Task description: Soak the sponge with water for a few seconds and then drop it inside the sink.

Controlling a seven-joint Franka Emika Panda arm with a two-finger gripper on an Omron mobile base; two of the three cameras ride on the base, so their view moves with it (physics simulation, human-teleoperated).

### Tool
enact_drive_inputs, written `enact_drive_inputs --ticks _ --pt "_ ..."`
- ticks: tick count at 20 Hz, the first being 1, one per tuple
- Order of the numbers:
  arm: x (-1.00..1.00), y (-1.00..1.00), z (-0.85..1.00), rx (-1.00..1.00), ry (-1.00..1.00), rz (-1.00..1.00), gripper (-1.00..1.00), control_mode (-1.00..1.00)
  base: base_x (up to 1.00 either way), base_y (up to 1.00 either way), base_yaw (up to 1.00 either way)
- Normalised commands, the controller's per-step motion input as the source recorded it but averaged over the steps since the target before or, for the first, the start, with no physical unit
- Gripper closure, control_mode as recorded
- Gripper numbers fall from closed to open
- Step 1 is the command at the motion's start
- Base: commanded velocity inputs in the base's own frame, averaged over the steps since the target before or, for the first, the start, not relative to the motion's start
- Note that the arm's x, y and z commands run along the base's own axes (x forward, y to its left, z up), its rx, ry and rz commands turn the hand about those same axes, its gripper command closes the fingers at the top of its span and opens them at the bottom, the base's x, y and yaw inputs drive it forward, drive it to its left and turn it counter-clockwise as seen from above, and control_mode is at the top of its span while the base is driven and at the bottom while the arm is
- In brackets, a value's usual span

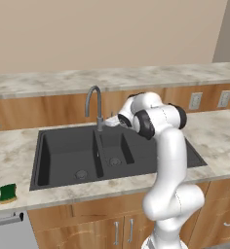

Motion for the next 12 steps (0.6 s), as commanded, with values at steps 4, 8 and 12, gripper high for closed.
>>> enact_drive_inputs --ticks 4,8,12 --pt "0.44 0.0 -0.08 0.0 0.0 0.0 -1.0 -1.0 0.0 0.0 0.0" --pt "0.44 0.0 -0.06 0.0 0.0 0.0 -1.0 -1.0 0.0 0.0 0.0" --pt "0.44 0.0 -0.08 0.0 0.0 0.0 -1.0 -1.0 0.0 0.0 0.0"
